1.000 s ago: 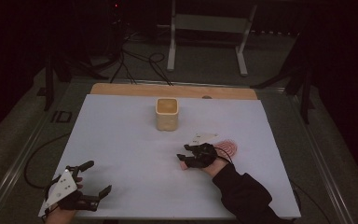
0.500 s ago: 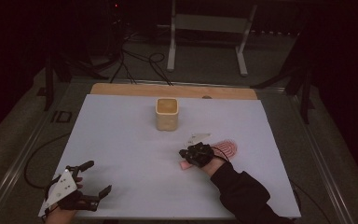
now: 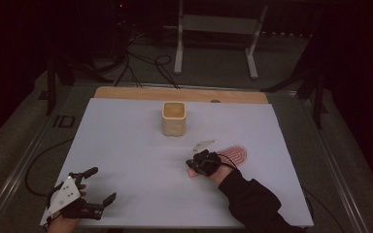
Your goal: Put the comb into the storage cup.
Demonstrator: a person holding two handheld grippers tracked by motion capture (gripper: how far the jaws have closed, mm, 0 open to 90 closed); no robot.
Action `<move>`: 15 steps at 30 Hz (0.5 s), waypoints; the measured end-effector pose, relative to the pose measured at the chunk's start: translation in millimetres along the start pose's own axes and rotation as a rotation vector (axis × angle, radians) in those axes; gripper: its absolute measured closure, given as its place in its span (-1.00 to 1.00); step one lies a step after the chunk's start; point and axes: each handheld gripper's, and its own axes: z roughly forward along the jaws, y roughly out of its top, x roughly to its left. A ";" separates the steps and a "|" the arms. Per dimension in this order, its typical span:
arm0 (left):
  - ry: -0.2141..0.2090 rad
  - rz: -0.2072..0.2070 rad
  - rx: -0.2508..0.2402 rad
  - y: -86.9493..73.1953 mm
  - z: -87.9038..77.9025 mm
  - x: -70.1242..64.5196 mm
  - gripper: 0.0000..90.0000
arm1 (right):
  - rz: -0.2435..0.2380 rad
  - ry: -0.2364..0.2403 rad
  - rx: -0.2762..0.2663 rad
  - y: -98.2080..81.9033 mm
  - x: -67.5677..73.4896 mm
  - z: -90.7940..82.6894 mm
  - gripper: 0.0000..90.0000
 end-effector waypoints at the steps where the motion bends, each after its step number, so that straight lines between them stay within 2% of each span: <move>1: 0.000 0.001 0.000 0.1 -0.1 0.1 -1.00 | -0.006 0.002 0.006 -0.5 0.1 -0.6 1.00; 7: 0.001 0.003 0.000 0.3 -0.3 0.1 -1.00 | -0.006 0.004 0.027 -5.9 6.0 -3.0 1.00; 11: 0.000 0.001 0.001 -0.1 0.0 0.1 -1.00 | -0.028 0.008 0.035 -10.8 11.2 -8.3 1.00; 15: 0.000 0.003 0.001 0.0 0.5 -0.1 -1.00 | -0.014 0.022 0.040 -17.8 13.6 -15.0 1.00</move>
